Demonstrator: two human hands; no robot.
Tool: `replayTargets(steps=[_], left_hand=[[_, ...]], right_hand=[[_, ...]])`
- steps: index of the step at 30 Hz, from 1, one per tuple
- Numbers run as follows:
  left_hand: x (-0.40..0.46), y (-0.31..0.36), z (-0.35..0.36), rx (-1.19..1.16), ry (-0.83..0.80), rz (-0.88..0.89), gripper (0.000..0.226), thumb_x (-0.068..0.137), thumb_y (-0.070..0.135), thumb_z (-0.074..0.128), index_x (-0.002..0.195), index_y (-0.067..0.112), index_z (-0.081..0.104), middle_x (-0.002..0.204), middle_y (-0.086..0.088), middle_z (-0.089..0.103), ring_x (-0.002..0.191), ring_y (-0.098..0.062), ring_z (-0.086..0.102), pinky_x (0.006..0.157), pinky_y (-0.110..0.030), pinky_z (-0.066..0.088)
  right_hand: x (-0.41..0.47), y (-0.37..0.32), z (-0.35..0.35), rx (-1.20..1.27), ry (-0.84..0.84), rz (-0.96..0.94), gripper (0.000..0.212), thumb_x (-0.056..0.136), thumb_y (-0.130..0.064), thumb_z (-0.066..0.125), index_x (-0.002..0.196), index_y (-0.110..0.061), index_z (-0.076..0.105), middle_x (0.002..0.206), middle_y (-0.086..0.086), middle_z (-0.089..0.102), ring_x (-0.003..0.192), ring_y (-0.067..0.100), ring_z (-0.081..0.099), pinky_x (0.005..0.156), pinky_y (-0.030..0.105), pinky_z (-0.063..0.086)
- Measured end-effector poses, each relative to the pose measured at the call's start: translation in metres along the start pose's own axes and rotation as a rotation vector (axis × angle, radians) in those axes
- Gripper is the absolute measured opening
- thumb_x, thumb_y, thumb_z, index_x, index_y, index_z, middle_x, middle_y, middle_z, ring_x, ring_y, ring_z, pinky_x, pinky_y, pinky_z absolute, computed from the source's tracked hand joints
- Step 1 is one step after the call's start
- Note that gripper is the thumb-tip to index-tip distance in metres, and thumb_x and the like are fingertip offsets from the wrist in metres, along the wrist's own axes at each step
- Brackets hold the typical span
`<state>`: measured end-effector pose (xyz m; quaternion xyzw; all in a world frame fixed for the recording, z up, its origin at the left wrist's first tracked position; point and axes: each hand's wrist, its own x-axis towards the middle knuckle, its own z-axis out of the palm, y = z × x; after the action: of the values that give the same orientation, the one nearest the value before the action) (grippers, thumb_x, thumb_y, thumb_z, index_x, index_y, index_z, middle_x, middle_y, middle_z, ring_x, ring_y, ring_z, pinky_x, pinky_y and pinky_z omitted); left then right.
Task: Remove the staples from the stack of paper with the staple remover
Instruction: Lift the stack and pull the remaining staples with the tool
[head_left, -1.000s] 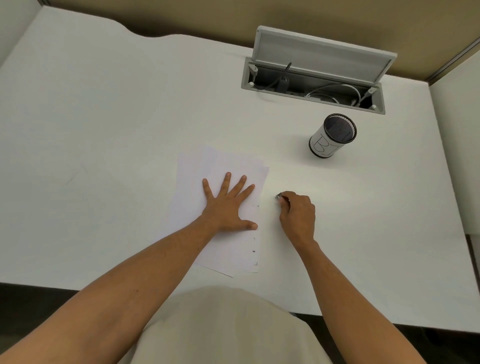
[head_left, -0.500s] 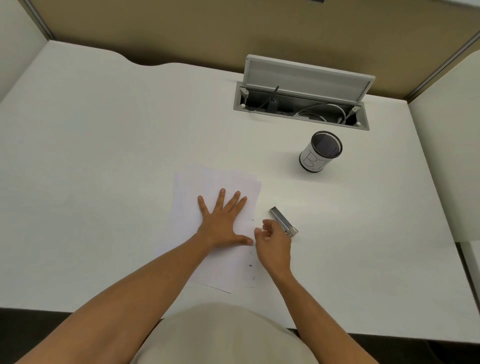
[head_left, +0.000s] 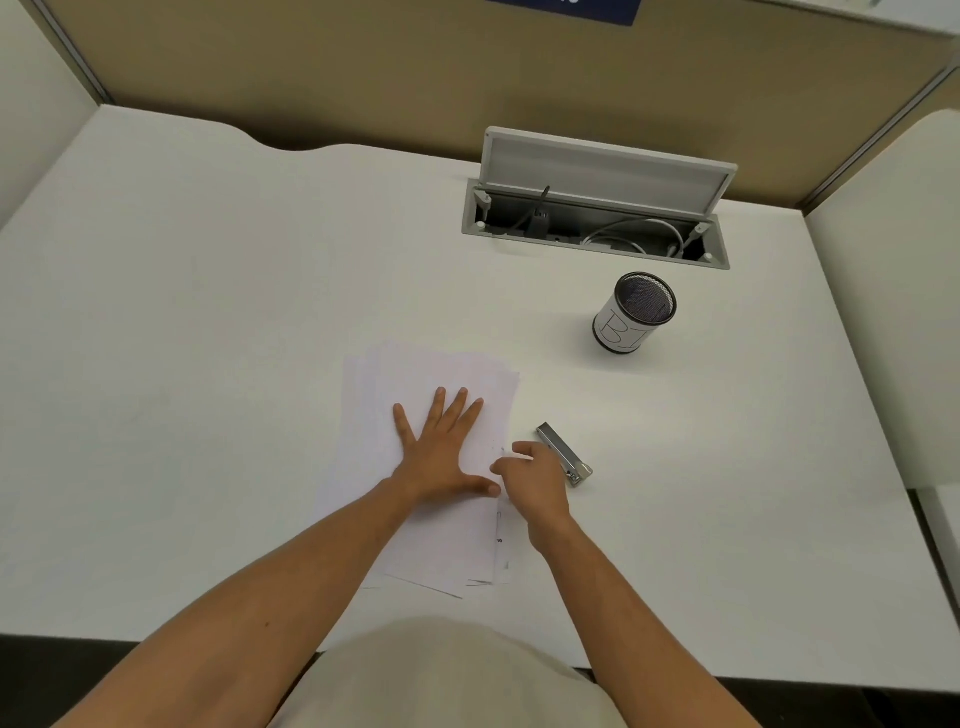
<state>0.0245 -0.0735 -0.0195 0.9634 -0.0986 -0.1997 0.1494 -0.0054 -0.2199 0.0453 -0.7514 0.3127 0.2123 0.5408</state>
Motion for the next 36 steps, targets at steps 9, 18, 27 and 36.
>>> replayTargets(steps=[9,18,27,36], left_hand=[[-0.010,-0.001,-0.008,-0.200,0.027,0.072,0.125,0.053,0.101,0.030,0.152,0.037,-0.011,0.160,0.012,-0.020,0.140,-0.007,-0.035,0.100,-0.059,-0.035],[-0.027,0.008,-0.018,-0.672,0.095,0.054,0.091,0.066,0.069,0.072,0.139,0.026,0.039,0.158,0.011,0.023,0.146,-0.001,0.007,0.119,-0.028,0.003],[-0.038,0.046,-0.054,-0.837,0.144,-0.045,0.055,0.079,0.056,0.069,0.125,0.030,0.054,0.119,0.015,0.059,0.107,-0.005,0.058,0.089,-0.023,0.050],[-0.037,0.051,-0.092,-1.201,0.066,-0.126,0.013,0.091,0.030,0.067,0.096,0.021,0.075,0.092,0.002,0.076,0.086,-0.014,0.072,0.081,-0.035,0.059]], right_hand=[[0.007,-0.004,-0.002,0.236,-0.138,0.071,0.003,0.078,-0.004,0.065,0.079,-0.007,0.066,0.069,0.008,0.056,0.061,0.019,0.053,0.060,0.029,0.049],[0.005,0.000,-0.003,0.219,-0.162,-0.130,0.019,0.082,-0.008,0.067,0.076,0.009,0.061,0.073,0.015,0.056,0.071,0.025,0.052,0.070,0.038,0.045],[-0.007,-0.035,-0.013,0.307,-0.109,-0.295,0.007,0.084,-0.011,0.071,0.078,-0.007,0.074,0.078,0.015,0.071,0.076,0.029,0.068,0.076,0.037,0.057],[-0.018,-0.054,-0.021,0.378,-0.149,-0.397,0.022,0.092,-0.031,0.065,0.086,-0.013,0.076,0.084,0.010,0.075,0.084,0.026,0.072,0.074,0.028,0.058]])
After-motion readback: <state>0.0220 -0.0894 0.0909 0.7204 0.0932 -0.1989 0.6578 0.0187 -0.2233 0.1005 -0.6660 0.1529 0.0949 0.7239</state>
